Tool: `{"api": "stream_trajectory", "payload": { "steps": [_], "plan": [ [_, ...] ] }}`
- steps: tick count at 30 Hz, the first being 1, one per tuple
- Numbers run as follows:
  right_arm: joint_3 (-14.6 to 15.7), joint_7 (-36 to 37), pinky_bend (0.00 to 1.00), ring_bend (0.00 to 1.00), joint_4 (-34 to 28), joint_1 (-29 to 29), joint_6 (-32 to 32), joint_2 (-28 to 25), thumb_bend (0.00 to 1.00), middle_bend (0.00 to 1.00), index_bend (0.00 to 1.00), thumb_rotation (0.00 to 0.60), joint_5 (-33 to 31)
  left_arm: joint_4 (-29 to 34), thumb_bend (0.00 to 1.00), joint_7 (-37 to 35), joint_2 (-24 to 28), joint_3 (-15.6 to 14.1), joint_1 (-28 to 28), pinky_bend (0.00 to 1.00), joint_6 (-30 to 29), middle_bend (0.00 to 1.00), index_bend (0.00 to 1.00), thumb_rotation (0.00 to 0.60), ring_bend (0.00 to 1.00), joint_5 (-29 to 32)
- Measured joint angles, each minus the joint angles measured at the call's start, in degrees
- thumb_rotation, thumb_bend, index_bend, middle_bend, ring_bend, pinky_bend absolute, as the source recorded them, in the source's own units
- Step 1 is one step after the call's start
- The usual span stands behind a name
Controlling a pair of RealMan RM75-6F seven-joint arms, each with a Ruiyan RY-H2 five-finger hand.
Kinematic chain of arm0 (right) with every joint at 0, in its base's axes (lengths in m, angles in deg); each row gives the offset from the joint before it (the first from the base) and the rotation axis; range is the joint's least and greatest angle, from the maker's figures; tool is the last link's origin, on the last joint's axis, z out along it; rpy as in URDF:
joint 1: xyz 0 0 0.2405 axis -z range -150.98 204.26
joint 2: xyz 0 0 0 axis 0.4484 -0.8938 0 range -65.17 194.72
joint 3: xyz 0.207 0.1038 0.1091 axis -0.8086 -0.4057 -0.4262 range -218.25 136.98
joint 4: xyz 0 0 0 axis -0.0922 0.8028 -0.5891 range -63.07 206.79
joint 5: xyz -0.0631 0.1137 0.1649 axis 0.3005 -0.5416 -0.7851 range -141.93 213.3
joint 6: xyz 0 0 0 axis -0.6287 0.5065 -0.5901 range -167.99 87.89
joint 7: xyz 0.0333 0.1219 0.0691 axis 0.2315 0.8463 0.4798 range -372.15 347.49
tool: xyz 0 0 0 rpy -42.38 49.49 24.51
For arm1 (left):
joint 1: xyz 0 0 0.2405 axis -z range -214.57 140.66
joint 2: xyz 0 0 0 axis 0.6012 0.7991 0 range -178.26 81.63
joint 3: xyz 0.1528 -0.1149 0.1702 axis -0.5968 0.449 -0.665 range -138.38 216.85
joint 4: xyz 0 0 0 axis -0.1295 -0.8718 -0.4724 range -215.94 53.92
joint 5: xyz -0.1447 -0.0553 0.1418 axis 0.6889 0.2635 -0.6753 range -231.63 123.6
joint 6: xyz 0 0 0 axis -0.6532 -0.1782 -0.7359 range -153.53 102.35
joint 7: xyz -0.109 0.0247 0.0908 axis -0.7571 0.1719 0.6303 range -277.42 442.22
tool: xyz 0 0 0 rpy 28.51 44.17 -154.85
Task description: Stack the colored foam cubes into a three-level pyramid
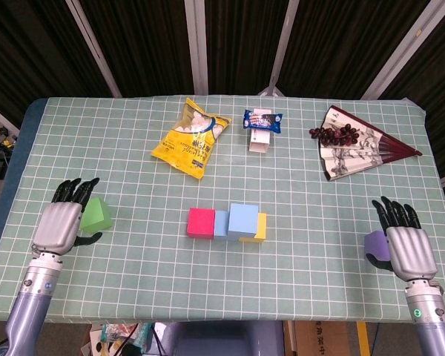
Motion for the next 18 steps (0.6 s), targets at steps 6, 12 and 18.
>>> {"api": "stream_trajectory", "payload": {
  "steps": [6, 12, 18],
  "plan": [
    [-1.6, 1.9, 0.0, 0.0, 0.1, 1.1, -1.8, -0.8, 0.2, 0.0, 0.0, 0.6, 2.1, -2.3, 0.06, 8.5, -3.7, 1.2, 1.4, 0.08, -2.0, 0.21, 0.0, 0.6, 0.07, 10.1],
    [-2.9, 2.3, 0.0, 0.0, 0.1, 1.9, -3.2, -0.6, 0.2, 0.0, 0.0, 0.6, 3.2, -7.7, 0.06, 14.5, -8.4, 3.1, 3.7, 0.08, -4.0, 0.27, 0.0, 0.6, 0.07, 18.9],
    [-4.1, 2.1, 0.0, 0.0, 0.4, 2.7, -4.3, -0.2, 0.2, 0.0, 0.0, 0.6, 3.7, -12.7, 0.06, 16.7, -11.6, 5.2, 6.2, 0.08, -4.7, 0.26, 0.0, 0.6, 0.07, 23.7]
  ]
}}
